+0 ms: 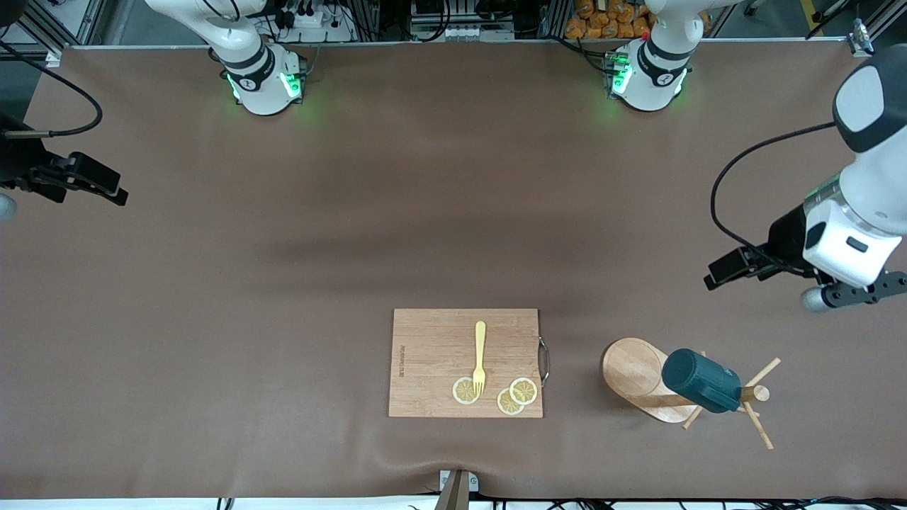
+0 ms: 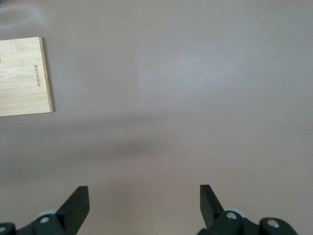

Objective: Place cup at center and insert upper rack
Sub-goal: 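Open the left gripper and draw it back from the mug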

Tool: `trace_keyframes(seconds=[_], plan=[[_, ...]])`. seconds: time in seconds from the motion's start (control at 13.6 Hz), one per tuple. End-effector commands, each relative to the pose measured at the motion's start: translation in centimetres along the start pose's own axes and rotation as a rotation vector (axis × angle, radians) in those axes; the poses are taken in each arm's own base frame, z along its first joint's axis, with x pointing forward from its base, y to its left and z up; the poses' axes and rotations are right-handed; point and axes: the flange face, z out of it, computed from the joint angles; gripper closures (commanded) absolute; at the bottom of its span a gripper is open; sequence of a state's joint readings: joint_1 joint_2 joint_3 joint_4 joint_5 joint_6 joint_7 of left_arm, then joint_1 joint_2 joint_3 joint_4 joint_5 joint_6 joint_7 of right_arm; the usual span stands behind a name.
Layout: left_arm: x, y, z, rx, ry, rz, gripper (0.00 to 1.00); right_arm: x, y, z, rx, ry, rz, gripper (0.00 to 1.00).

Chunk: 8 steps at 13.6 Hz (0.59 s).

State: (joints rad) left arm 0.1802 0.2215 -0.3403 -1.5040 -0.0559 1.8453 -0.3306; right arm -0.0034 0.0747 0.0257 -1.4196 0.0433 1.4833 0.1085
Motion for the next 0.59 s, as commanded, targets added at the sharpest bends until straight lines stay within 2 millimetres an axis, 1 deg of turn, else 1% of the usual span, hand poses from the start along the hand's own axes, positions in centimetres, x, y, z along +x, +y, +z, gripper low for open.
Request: trace_keyframes(seconds=[0.0,0.15,0.29,0.44,0.51], plan=[[-3.9,-0.1,-1.4,0.072,0.007,0.087,0.0,-0.2,-0.3,-0.3,0.007,0.004,-0.001,0.0],[-5.8,0.3,-2.3,0.093,-0.034,0.138,0.0,-0.2,-0.3,-0.4,0.007,0.007,-0.001,0.0],[-6.8,0.0,-3.4,0.105,-0.061,0.191,0.0,-0.2,-0.3,-0.4,0.006,0.007,-0.001,0.0],[-8.1,0.5,-4.7,0.117,-0.079,0.22,0.0,-0.2,-0.3,-0.4,0.008,0.008,-0.001,0.0],[-8.6,0.0,-5.5,0.131,-0.092,0.233,0.0,-0.2,-0.3,-0.4,0.008,0.008,-0.001,0.0]])
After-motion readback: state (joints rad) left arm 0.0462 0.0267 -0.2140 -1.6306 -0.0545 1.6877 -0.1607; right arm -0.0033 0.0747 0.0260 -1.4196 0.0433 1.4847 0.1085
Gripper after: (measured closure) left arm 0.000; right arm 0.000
